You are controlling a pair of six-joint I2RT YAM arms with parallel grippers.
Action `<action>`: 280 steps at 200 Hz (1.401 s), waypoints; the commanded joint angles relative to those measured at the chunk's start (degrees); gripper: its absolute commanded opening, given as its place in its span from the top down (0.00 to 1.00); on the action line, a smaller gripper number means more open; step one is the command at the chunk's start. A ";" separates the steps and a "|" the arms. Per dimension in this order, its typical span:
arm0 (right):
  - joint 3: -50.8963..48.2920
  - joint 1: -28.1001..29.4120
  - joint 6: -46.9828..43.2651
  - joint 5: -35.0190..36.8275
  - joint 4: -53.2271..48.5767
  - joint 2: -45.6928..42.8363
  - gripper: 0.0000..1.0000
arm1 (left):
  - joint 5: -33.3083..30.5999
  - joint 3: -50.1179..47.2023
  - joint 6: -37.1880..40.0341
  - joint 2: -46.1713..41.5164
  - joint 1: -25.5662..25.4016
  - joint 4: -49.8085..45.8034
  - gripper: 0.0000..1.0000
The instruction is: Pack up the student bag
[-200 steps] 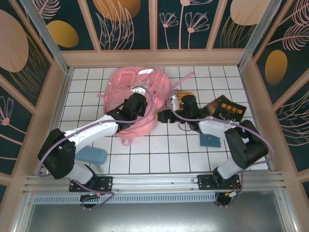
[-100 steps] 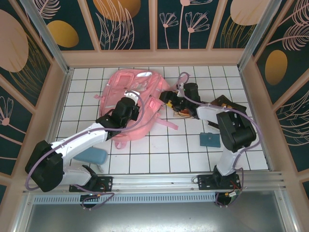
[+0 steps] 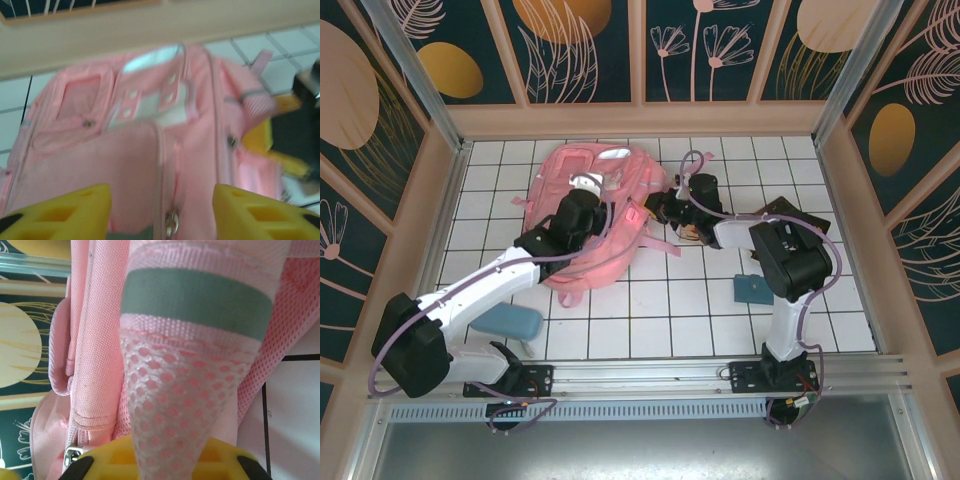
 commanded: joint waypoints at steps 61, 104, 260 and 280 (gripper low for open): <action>-1.39 1.42 9.25 27.10 7.96 -10.33 1.00 | 14.13 5.71 -23.63 1.99 -8.13 -7.05 0.38; -7.86 1.35 11.42 34.88 4.50 -17.79 1.00 | 22.90 1.07 -27.30 5.40 -9.83 0.48 0.46; -3.95 9.86 16.17 19.33 0.97 -10.31 1.00 | 22.71 -15.89 -27.57 -8.29 -2.30 6.35 0.48; -2.37 9.95 16.10 18.07 0.11 -9.82 1.00 | 25.21 -16.60 -27.43 -7.72 -3.16 9.28 0.50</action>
